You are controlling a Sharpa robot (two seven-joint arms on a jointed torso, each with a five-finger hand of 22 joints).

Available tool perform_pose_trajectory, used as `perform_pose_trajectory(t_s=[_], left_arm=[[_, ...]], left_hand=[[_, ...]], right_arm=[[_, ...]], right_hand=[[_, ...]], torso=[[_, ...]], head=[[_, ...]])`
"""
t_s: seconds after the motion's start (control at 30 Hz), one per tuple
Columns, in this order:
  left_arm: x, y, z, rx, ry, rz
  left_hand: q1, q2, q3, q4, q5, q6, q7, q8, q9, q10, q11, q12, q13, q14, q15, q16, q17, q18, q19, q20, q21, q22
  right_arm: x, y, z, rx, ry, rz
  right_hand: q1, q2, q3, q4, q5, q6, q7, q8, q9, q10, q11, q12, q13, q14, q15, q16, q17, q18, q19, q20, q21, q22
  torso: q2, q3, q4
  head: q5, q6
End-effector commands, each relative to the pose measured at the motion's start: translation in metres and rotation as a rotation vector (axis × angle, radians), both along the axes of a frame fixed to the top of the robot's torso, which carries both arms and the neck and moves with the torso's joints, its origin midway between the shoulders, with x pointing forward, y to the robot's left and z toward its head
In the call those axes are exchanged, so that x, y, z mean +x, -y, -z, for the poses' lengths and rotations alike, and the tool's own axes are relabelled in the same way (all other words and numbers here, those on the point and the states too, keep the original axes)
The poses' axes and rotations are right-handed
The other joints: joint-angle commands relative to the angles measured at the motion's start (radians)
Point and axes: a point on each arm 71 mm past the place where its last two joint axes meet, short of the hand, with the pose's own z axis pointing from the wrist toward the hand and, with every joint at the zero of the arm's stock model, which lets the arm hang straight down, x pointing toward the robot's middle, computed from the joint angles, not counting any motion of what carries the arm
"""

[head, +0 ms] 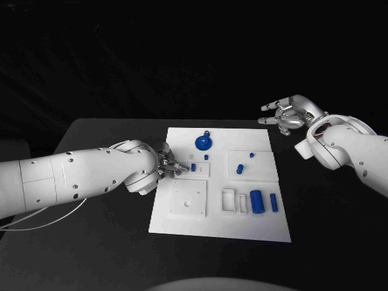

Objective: Assemble the parts on the task board

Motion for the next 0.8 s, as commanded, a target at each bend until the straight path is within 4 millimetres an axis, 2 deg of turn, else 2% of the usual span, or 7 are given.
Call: perform_pose_trajectory(t_s=[0.03, 0.13, 0.2, 0.23, 0.3, 0.5, 0.8], left_arm=[[-0.0016, 0.0012, 0.0033, 0.004, -0.023, 0.010], [-0.0013, 0.0010, 0.0032, 0.003, -0.020, 0.009], [-0.0012, 0.0009, 0.0031, 0.002, -0.019, 0.010], [-0.0012, 0.0009, 0.0030, 0.001, -0.018, 0.011], [-0.0012, 0.0009, 0.0030, 0.000, -0.018, 0.013], [-0.0018, 0.0002, 0.0030, 0.000, -0.020, 0.020], [-0.0030, -0.0019, 0.0031, 0.003, -0.025, 0.024]], left_hand=[[0.006, -0.003, -0.001, 0.002, -0.007, -0.004, 0.001, -0.007, 0.002, 0.052, -0.001, -0.005, -0.001, 0.004, -0.004, -0.005, 0.000, 0.005, 0.004, 0.000, -0.004, 0.016], [0.006, -0.019, -0.002, 0.022, -0.023, -0.002, 0.000, -0.007, 0.001, 0.052, -0.002, -0.005, -0.001, 0.004, -0.004, -0.006, -0.001, 0.007, 0.005, 0.002, -0.004, 0.016], [0.006, -0.049, -0.003, 0.052, -0.089, 0.005, -0.001, -0.007, -0.001, 0.052, -0.002, -0.005, -0.001, 0.003, -0.004, -0.007, -0.003, 0.007, 0.004, 0.002, -0.005, 0.016], [0.016, -0.067, -0.003, 0.078, -0.102, 0.008, -0.002, -0.007, -0.002, 0.052, -0.001, -0.005, -0.002, 0.003, -0.004, -0.008, -0.003, 0.007, 0.005, 0.001, -0.006, 0.016], [0.018, -0.090, -0.021, 0.105, -0.139, 0.012, -0.001, -0.007, -0.003, 0.052, -0.001, -0.005, -0.002, 0.003, -0.004, -0.009, -0.004, 0.005, 0.005, 0.000, -0.007, 0.016], [0.023, -0.109, -0.047, 0.113, -0.161, 0.013, 0.000, -0.007, -0.002, 0.052, -0.001, -0.006, -0.003, 0.003, -0.004, -0.011, -0.006, 0.001, 0.005, -0.005, -0.009, 0.016], [0.030, -0.108, -0.056, 0.101, -0.160, 0.012, 0.000, -0.008, -0.002, 0.052, -0.001, -0.007, -0.003, 0.003, -0.004, -0.011, -0.006, 0.000, 0.005, -0.006, -0.011, 0.016]], right_arm=[[-0.0003, -0.0012, 0.0005, -0.004, -0.001, -0.012], [-0.0004, -0.0011, 0.0008, -0.004, -0.001, -0.012], [-0.0004, -0.0010, 0.0010, -0.004, -0.001, -0.012], [-0.0004, -0.0010, 0.0010, -0.004, -0.001, -0.012], [-0.0004, -0.0008, 0.0012, -0.004, -0.001, -0.011], [-0.0005, -0.0003, 0.0015, -0.004, -0.002, -0.010], [-0.0007, 0.0001, 0.0020, -0.005, -0.002, -0.009]], right_hand=[[-0.007, -0.001, 0.002, 0.001, 0.007, 0.008, 0.002, 0.003, 0.001, 0.000, -0.004, -0.006, 0.000, 0.002, -0.005, -0.004, -0.001, 0.016, 0.052, -0.008, -0.004, 0.000], [-0.007, -0.001, 0.002, 0.001, 0.007, 0.008, 0.002, 0.003, 0.001, 0.000, -0.004, -0.006, 0.000, 0.002, -0.005, -0.004, -0.001, 0.016, 0.052, -0.008, -0.004, 0.000], [-0.007, -0.001, 0.002, 0.001, 0.007, 0.008, 0.002, 0.003, 0.001, 0.000, -0.004, -0.006, 0.000, 0.002, -0.005, -0.004, -0.001, 0.016, 0.052, -0.008, -0.004, 0.000], [-0.007, -0.001, 0.002, 0.001, 0.007, 0.008, 0.002, 0.003, 0.001, 0.000, -0.004, -0.006, 0.000, 0.002, -0.005, -0.004, -0.001, 0.016, 0.052, -0.008, -0.004, 0.000], [-0.006, -0.002, 0.004, 0.002, 0.007, 0.006, 0.002, 0.002, 0.001, -0.001, -0.004, -0.007, -0.001, 0.001, -0.005, -0.006, -0.002, 0.016, 0.051, -0.008, -0.005, 0.000], [-0.006, -0.002, 0.004, 0.002, 0.007, 0.006, 0.002, 0.002, 0.001, -0.001, -0.004, -0.007, -0.001, 0.001, -0.005, -0.006, -0.002, 0.016, 0.051, -0.008, -0.005, 0.000], [-0.005, -0.003, 0.004, 0.001, 0.006, 0.004, 0.003, 0.003, 0.001, -0.001, -0.004, -0.007, -0.001, 0.002, -0.005, -0.006, -0.002, 0.016, 0.052, -0.008, -0.005, -0.001]], torso=[[0.000, 0.0004, 0.0001], [0.000, 0.0003, 0.0005], [0.000, -0.0001, 0.0005], [0.000, -0.0002, 0.0003], [0.000, -0.0004, 0.0003], [0.000, -0.0005, 0.0008], [0.000, -0.0010, 0.0010]], head=[[0.000, 0.000], [0.000, 0.000], [-0.001, 0.000], [-0.001, 0.000], [-0.002, 0.000], [-0.003, 0.000], [-0.003, 0.001]])
